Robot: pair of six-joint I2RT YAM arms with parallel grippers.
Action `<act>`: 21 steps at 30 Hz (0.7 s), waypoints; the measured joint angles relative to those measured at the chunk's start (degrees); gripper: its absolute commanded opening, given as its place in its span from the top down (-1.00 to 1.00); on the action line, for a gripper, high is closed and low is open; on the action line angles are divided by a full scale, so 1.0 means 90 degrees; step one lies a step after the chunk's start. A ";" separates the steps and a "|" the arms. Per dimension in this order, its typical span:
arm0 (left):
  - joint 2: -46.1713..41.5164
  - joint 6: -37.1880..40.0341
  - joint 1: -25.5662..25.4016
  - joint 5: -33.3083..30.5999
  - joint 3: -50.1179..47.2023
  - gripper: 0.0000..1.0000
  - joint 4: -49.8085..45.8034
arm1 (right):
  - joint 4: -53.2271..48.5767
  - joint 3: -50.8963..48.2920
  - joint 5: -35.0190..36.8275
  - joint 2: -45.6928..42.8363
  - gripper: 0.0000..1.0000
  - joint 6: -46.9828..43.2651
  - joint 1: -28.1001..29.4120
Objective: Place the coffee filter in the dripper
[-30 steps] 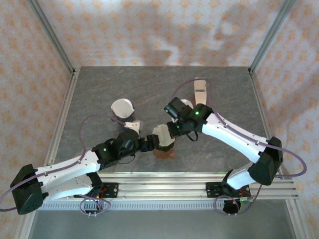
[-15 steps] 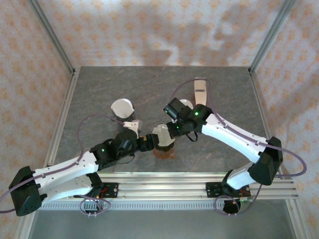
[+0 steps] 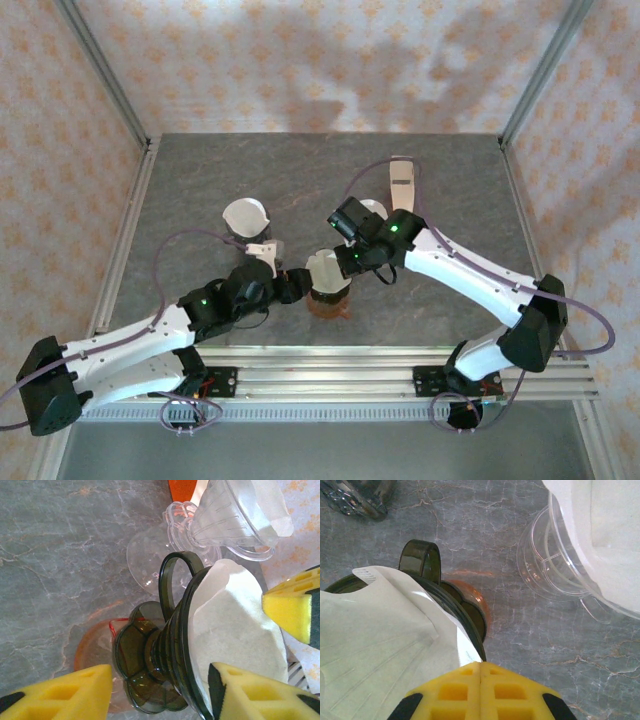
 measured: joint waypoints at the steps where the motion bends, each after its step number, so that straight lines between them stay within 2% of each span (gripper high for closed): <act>1: 0.0000 0.0007 0.0000 0.0000 0.0010 0.09 -0.0005 | 0.0000 0.0000 0.0000 0.0000 1.00 0.0000 0.0000; 5: 0.0000 0.0017 0.0000 0.0000 0.0027 0.10 -0.0012 | 0.0000 0.0000 0.0000 0.0000 0.99 0.0002 0.0005; 6: 0.0000 0.0017 0.0000 0.0002 0.0024 0.09 -0.0010 | 0.0000 0.0000 0.0000 0.0000 0.92 0.0002 0.0005; 11: 0.0002 0.0017 0.0000 0.0002 0.0027 0.06 -0.0012 | -0.0005 0.0000 0.0024 -0.0002 0.20 0.0041 0.0005; 13: 0.0012 0.0017 0.0000 0.0002 0.0024 0.06 -0.0012 | -0.0039 0.0024 0.0046 -0.0002 0.00 0.0051 0.0005; 18: 0.0032 0.0015 0.0000 0.0002 0.0027 0.04 -0.0007 | -0.0083 0.0129 0.0022 -0.0027 -0.37 0.0068 0.0012; 21: 0.0046 0.0015 0.0000 0.0005 0.0027 0.04 0.0005 | -0.0083 0.0129 -0.0049 -0.0002 -0.40 0.0097 0.0068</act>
